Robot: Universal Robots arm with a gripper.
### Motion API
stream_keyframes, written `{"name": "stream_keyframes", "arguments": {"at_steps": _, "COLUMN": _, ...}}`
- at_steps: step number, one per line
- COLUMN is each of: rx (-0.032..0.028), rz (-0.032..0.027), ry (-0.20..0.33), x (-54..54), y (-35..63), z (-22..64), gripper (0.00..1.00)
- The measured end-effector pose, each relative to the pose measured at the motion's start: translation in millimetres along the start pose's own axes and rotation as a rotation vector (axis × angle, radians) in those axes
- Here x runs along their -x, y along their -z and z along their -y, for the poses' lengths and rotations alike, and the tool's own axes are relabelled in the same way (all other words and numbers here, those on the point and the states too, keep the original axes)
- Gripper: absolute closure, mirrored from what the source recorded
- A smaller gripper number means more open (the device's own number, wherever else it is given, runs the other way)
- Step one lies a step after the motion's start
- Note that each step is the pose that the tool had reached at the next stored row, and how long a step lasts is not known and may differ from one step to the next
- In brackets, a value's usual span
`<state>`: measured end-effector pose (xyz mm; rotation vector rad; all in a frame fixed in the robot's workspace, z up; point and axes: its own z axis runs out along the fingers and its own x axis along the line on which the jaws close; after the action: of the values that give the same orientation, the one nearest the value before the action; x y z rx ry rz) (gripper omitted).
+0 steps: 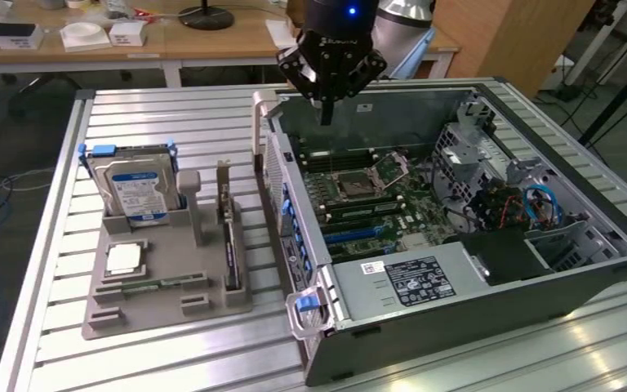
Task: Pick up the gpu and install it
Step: 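Reach for the gpu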
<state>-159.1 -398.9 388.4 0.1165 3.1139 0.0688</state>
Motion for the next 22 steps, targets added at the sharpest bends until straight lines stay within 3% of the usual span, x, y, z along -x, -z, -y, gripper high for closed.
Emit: {"name": "stream_keyframes", "arguments": {"at_steps": 22, "rx": 0.0000, "rz": 0.0000, "ry": 0.000, "x": -42.0, "y": -2.1, "z": 3.2, "gripper": 0.89}}
